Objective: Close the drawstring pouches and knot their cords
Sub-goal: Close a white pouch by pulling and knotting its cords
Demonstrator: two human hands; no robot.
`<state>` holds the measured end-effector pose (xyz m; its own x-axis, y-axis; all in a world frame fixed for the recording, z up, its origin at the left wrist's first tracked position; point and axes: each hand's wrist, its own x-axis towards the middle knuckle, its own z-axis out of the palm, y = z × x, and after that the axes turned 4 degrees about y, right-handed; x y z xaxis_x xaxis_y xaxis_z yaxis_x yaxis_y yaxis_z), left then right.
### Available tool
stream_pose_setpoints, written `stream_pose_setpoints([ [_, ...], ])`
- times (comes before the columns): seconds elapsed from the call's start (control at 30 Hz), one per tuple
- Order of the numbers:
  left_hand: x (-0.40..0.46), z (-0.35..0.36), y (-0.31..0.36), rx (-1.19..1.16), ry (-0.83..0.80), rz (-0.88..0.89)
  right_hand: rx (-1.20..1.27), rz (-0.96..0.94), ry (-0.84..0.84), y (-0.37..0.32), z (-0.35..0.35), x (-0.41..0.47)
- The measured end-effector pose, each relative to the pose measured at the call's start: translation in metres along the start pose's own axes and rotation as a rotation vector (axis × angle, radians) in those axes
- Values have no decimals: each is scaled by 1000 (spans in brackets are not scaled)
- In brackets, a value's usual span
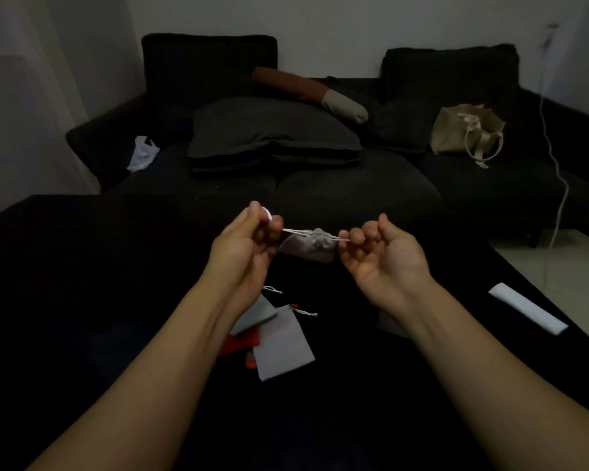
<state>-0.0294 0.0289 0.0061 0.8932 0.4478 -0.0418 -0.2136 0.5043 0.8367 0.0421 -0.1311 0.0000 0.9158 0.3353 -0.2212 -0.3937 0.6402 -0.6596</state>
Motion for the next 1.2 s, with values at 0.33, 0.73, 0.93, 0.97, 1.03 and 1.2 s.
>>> stream_pose_setpoints([
  [0.33, -5, -6, -3, 624, -121, 355, -393, 6, -176, 12, 6, -8],
  [0.73, -11, 1, -12, 485, -250, -136, -861, -645, -133, 11, 3, -10],
  [0.93, -17, 4, -16, 660, -446, -128, -949, -668, -347, 3, 8, -24],
  [0.97, -19, 6, -18, 637, -463, -155, -921, -562, -378, 4, 9, -26],
  [1.03, -19, 8, -21, 534, -458, -214, -898, -404, -383, 7, 9, -27],
  [1.2, -15, 6, -26, 492, -491, -247, -1066, -366, -309, 8, 1, -18],
])
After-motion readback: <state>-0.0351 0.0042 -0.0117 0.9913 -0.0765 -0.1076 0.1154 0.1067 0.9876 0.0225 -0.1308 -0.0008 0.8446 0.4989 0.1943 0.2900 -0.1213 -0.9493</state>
